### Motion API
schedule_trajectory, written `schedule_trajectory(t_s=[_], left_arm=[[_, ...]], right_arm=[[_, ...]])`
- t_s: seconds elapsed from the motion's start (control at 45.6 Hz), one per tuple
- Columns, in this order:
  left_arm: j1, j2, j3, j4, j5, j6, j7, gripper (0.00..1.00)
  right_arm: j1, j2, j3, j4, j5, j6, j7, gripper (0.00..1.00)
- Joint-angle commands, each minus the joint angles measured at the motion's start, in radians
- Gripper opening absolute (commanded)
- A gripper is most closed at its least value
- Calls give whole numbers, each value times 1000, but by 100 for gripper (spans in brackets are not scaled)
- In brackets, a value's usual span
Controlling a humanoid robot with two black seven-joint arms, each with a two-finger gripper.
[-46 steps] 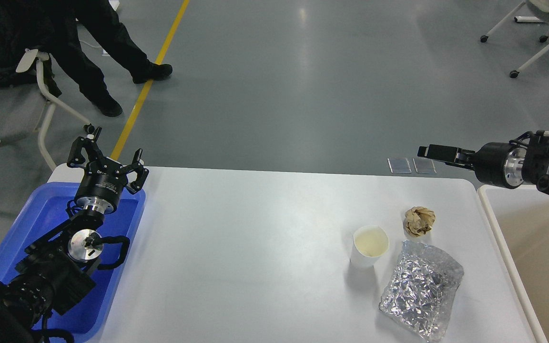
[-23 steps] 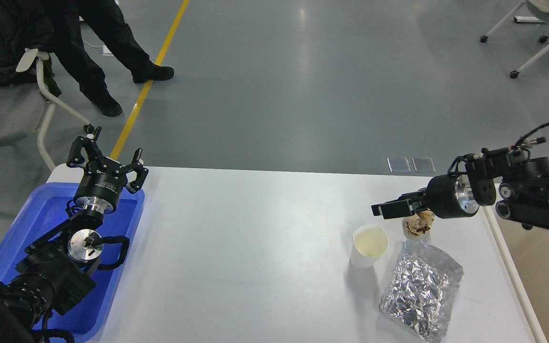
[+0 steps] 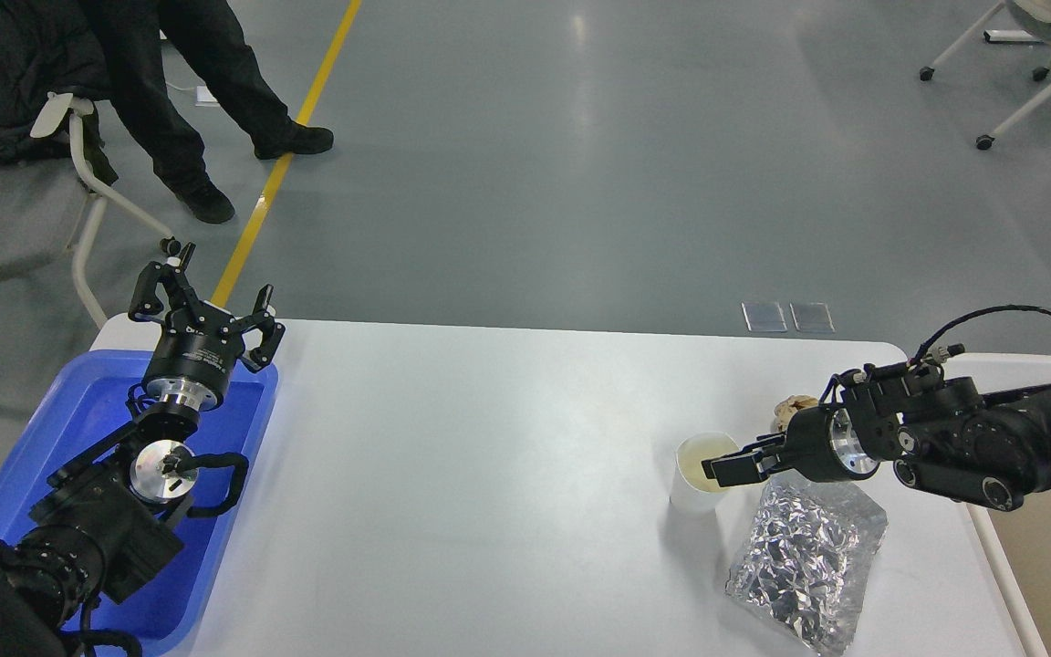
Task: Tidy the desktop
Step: 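Lower the right gripper and close it around the white paper cup, then lift the cup with the right gripper and carry it toward the white bin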
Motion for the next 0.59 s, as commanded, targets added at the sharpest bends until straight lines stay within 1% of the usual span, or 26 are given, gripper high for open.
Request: schedule_trajectory(t_s=[0.0,0.044,0.11,0.132,0.219,0.285,0.307,0.57], left_arm=[[0,1,0,0,0,0,0,100],[0,0,0,0,0,0,0,100],[0,0,0,0,0,0,0,100],[0,0,0,0,0,0,0,100],[0,0,0,0,0,0,0,100],[0,0,0,0,0,0,0,100],[0,1,0,0,-2,0,0,100],[0,0,0,0,0,0,0,100]], right_arm=[[-49,36,-2,-48,21,-18,0,80],[-48,39,-4,-53,21,-19,0,71],[-48,41,-4,-59,21,-21,0,53],[-48,39,-4,-66,21,-21,-1,43],[-48,39,-7,-69,21,-21,0,22],[-46,38,-12,-69,22,-18,-1,2],[-46,36,-12,-69,22,-15,0,0],[-39,36,-4,-68,34,-11,2,0]])
